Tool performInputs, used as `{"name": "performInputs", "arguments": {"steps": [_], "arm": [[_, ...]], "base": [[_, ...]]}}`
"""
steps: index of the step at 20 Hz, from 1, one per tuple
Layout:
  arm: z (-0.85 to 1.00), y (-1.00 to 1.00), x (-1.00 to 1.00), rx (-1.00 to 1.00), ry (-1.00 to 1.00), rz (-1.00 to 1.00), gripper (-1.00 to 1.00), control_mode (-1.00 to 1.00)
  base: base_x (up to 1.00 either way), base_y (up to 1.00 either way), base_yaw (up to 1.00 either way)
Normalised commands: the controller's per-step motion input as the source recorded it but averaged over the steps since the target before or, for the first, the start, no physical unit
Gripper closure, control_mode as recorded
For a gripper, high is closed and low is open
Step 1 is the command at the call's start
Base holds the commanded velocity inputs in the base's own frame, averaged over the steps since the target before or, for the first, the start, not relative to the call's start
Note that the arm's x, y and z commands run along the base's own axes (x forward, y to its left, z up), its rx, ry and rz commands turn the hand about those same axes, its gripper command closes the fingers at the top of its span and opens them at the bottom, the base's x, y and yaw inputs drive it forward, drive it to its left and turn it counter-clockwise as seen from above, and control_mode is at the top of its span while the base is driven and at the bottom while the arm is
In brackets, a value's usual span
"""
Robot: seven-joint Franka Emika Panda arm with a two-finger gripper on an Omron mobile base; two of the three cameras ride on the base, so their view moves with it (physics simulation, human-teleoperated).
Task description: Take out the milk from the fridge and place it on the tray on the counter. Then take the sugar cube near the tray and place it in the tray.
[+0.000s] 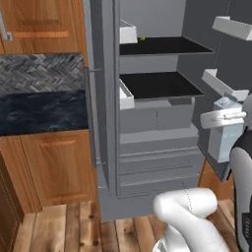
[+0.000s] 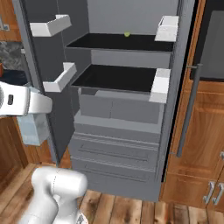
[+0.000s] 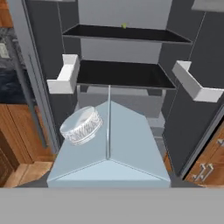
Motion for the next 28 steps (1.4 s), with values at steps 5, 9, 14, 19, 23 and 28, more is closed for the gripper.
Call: {"name": "performInputs", "arguments": {"steps": [5, 9, 14, 19, 23, 28], "arm": [[0.00, 0.00, 0.00, 0.00, 0.00, 0.00, 1.00, 1.00], [0.00, 0.00, 0.00, 0.00, 0.00, 0.00, 1.00, 1.00], [0.00, 0.00, 0.00, 0.00, 0.00, 0.00, 1.00, 1.00], [0.00, 0.00, 0.00, 0.00, 0.00, 0.00, 1.00, 1.00], [0.00, 0.00, 0.00, 0.00, 0.00, 0.00, 1.00, 1.00], [0.00, 0.00, 0.00, 0.00, 0.00, 0.00, 1.00, 1.00]], "base": [[-1.00, 0.10, 0.02], [-0.95, 0.22, 0.07], [0.00, 0.11, 0.96], [0.01, -0.11, 0.94], [0.00, 0.00, 0.98], [0.00, 0.00, 1.00]]}}
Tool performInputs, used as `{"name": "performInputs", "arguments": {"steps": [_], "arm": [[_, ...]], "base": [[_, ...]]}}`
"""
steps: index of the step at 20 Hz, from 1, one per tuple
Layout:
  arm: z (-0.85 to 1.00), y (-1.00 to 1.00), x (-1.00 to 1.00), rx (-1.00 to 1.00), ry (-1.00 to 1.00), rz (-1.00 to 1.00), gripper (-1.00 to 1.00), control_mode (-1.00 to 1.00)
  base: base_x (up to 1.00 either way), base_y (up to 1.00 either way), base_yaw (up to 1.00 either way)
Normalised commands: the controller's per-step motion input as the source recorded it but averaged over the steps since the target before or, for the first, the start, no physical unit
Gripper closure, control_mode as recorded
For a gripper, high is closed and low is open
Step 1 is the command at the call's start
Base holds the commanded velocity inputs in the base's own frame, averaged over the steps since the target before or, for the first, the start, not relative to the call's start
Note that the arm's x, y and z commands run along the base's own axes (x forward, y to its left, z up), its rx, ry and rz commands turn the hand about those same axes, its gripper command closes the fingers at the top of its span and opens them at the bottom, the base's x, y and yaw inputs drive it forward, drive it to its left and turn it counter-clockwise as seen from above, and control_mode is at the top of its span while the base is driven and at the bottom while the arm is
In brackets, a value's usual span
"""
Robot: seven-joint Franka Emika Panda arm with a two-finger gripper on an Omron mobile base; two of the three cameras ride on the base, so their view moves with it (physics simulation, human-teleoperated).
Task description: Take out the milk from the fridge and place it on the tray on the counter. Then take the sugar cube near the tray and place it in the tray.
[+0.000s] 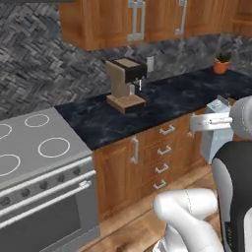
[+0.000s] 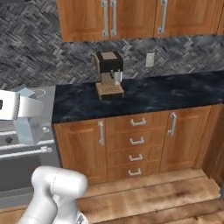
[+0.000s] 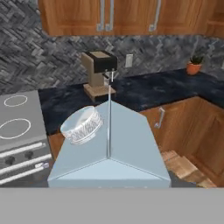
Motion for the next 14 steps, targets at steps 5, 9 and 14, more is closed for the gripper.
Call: {"name": "performInputs", "arguments": {"steps": [5, 9, 14], "arm": [[0.00, 0.00, 0.00, 0.00, 0.00, 0.00, 1.00, 1.00], [0.00, 0.00, 0.00, 0.00, 0.00, 0.00, 1.00, 1.00], [0.00, 0.00, 0.00, 0.00, 0.00, 0.00, 1.00, 1.00]], "base": [[0.00, 0.00, 1.00], [0.00, 0.00, 1.00], [0.00, 0.00, 1.00]]}}
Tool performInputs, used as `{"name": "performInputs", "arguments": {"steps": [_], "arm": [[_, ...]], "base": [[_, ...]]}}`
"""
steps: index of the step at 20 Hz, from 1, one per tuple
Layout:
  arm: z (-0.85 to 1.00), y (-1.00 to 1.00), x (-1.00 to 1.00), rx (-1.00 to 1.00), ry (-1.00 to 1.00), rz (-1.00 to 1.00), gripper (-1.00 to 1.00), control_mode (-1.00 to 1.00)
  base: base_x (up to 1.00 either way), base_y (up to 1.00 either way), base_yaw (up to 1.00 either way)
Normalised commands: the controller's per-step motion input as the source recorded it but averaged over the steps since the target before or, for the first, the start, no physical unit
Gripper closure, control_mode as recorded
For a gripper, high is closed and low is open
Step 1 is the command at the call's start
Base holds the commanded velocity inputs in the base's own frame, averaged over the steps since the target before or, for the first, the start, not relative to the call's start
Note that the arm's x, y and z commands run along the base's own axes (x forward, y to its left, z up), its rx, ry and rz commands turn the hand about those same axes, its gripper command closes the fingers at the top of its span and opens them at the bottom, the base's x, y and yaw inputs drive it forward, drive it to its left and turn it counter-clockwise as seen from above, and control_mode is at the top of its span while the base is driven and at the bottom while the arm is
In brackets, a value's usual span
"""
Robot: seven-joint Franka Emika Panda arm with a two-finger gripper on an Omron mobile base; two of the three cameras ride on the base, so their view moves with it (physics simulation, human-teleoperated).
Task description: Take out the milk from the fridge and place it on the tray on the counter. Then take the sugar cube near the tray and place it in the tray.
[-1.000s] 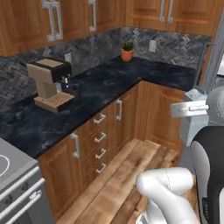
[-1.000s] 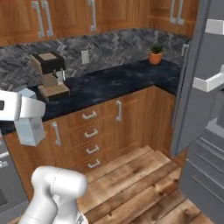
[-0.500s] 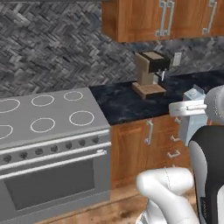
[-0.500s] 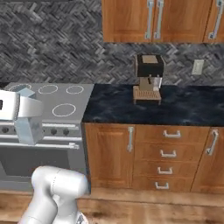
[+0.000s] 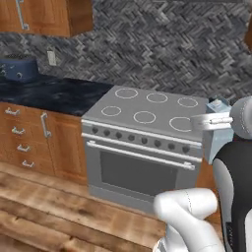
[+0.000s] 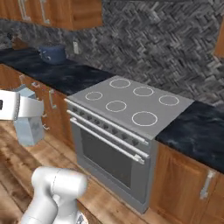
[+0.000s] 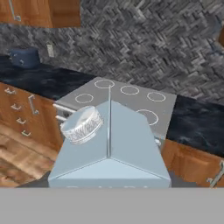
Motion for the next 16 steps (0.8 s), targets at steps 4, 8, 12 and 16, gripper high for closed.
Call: {"name": "performInputs", "arguments": {"steps": [4, 8, 12, 16], "arm": [[0.00, 0.00, 0.00, 0.00, 0.00, 0.00, 1.00, 1.00], [0.00, 0.00, 0.00, 0.00, 0.00, 0.00, 1.00, 1.00], [0.00, 0.00, 0.00, 0.00, 0.00, 0.00, 1.00, 1.00], [0.00, 0.00, 0.00, 0.00, 0.00, 0.00, 1.00, 1.00]], "base": [[0.00, 0.00, 1.00], [0.00, 0.00, 1.00], [0.00, 0.00, 1.00], [0.00, -0.14, 0.98]]}}
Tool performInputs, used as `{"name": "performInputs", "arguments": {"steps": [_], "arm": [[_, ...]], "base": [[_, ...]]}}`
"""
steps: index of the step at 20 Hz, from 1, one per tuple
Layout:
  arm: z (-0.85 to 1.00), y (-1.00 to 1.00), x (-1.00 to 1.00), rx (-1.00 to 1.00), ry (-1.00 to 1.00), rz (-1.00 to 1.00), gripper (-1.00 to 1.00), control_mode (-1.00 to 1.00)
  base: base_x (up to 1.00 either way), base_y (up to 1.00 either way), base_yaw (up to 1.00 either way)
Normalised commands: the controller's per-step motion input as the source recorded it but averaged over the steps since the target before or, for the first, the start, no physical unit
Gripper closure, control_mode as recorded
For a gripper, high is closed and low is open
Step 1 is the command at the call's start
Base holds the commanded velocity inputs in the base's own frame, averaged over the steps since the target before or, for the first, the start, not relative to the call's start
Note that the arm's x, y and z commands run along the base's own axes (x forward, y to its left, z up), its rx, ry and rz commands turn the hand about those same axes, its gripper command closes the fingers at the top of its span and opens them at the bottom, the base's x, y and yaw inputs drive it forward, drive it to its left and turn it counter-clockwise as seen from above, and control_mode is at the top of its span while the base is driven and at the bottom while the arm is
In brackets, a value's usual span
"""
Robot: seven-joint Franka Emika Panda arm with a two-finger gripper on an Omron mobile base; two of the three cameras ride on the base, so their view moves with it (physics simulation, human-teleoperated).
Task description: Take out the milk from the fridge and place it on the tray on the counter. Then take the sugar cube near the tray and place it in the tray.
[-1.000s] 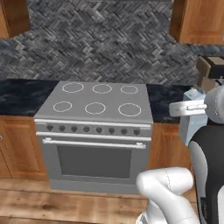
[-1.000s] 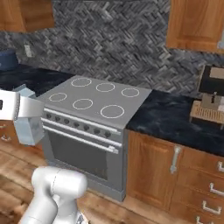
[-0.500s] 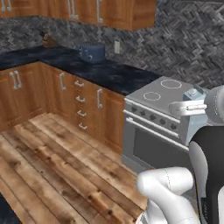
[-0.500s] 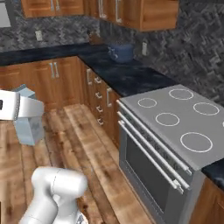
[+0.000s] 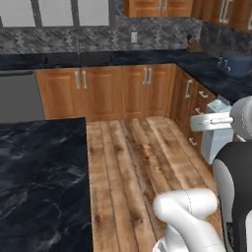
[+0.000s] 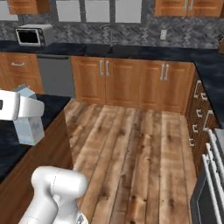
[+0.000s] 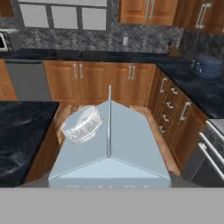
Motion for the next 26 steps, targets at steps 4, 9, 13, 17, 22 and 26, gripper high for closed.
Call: {"name": "performInputs", "arguments": {"steps": [4, 9, 13, 17, 22, 26], "arm": [[0.00, 0.00, 0.00, 0.00, 0.00, 0.00, 1.00, 1.00], [0.00, 0.00, 0.00, 0.00, 0.00, 0.00, 1.00, 1.00], [0.00, 0.00, 0.00, 0.00, 0.00, 0.00, 1.00, 1.00], [0.00, 0.00, 0.00, 0.00, 0.00, 0.00, 1.00, 1.00], [0.00, 0.00, 0.00, 0.00, 0.00, 0.00, 1.00, 1.00], [0.00, 0.00, 0.00, 0.00, 0.00, 0.00, 1.00, 1.00]], "base": [[0.00, -0.25, 0.95], [0.00, -0.25, 0.95], [0.00, -0.29, 0.93], [0.00, -0.58, 0.77], [0.00, -1.00, 0.25], [0.09, -1.00, 0.10]]}}
